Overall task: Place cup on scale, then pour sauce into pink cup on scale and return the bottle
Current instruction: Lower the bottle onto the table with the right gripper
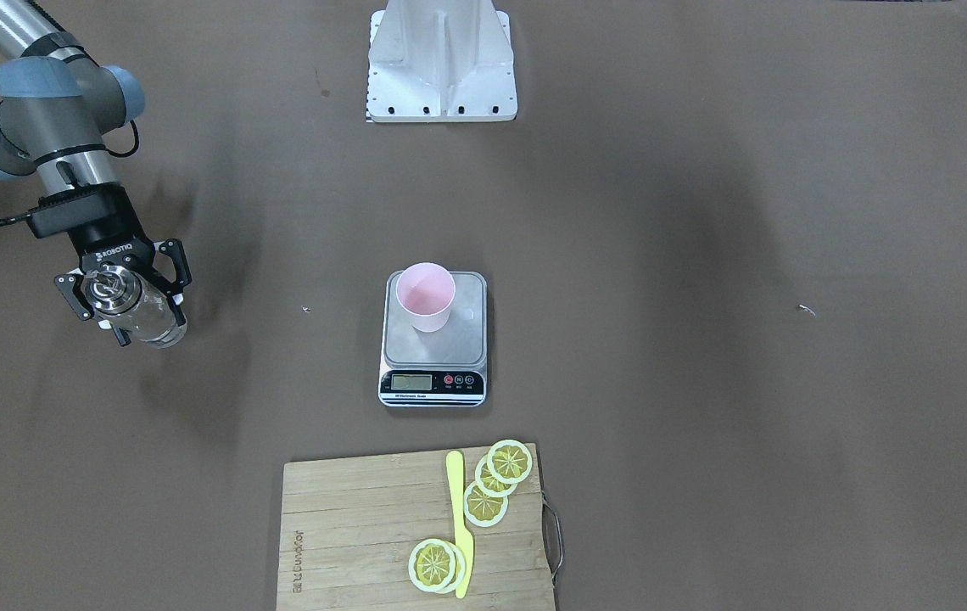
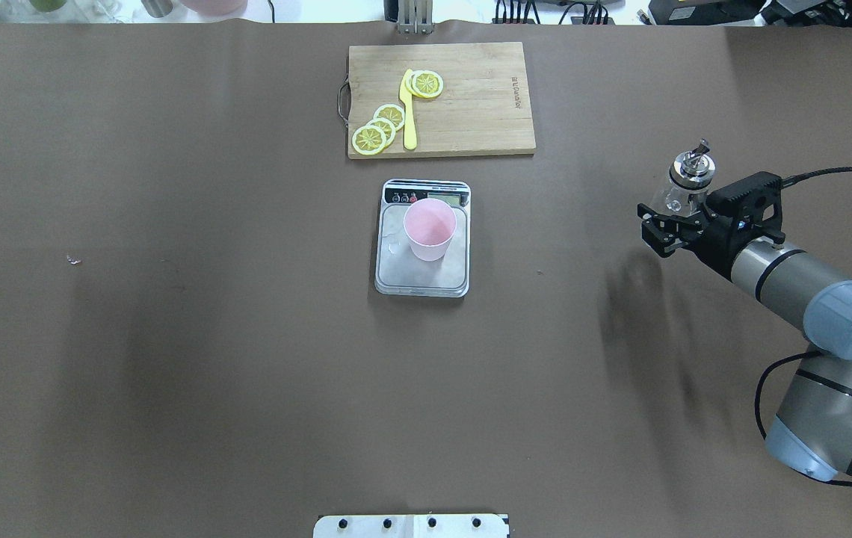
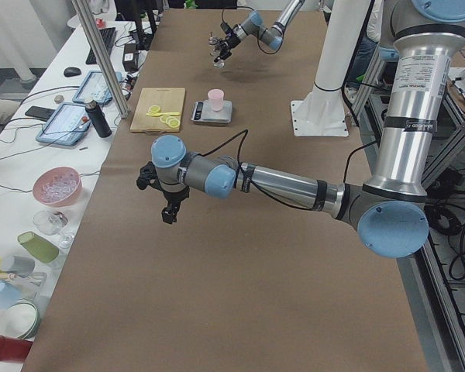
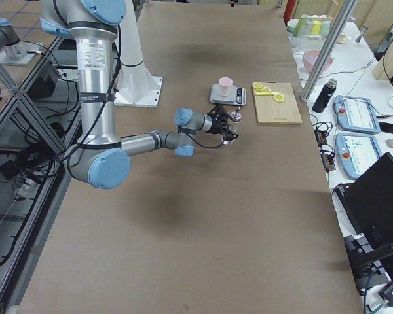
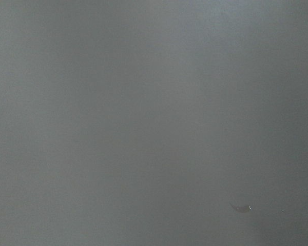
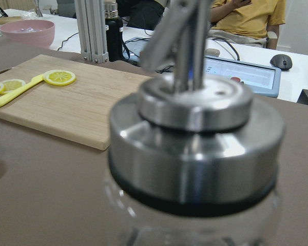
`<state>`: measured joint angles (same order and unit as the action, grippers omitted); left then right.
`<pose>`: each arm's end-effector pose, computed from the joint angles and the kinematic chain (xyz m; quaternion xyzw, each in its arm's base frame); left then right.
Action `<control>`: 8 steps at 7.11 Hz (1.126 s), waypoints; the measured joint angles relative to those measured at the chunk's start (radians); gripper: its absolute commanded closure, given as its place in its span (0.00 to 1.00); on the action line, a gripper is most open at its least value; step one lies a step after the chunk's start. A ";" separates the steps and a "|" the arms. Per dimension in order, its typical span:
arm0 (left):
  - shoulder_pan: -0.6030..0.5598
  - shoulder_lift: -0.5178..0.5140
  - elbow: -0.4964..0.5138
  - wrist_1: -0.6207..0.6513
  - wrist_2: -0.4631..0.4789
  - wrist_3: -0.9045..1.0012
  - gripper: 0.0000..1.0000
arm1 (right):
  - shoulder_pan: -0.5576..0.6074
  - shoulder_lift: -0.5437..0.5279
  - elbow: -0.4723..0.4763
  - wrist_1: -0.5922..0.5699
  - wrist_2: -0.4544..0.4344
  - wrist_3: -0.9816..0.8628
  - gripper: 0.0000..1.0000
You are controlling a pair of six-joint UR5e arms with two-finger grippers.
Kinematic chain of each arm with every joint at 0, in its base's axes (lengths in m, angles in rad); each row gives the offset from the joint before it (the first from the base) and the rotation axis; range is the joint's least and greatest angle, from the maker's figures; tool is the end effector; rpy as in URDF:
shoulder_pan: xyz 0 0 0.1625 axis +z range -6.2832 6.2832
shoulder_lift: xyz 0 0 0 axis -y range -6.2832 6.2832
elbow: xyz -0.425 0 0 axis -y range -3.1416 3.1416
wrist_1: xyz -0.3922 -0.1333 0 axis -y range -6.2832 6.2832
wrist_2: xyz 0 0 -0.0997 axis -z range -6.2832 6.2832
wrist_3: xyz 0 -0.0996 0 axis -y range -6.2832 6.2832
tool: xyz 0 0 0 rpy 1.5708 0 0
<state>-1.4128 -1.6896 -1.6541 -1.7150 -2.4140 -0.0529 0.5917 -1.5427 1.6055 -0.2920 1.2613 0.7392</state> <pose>0.0285 -0.5533 0.5342 0.1139 0.4174 0.1176 0.8938 -0.3390 -0.4250 0.4872 0.4925 -0.3863 0.0025 0.7799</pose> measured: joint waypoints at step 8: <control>-0.005 0.005 -0.006 -0.001 0.000 -0.004 0.01 | -0.035 0.018 -0.074 0.068 0.002 -0.002 0.91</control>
<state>-1.4173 -1.6842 -1.6597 -1.7165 -2.4142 -0.0571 0.5568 -1.5248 1.5318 -0.2243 1.2631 0.7372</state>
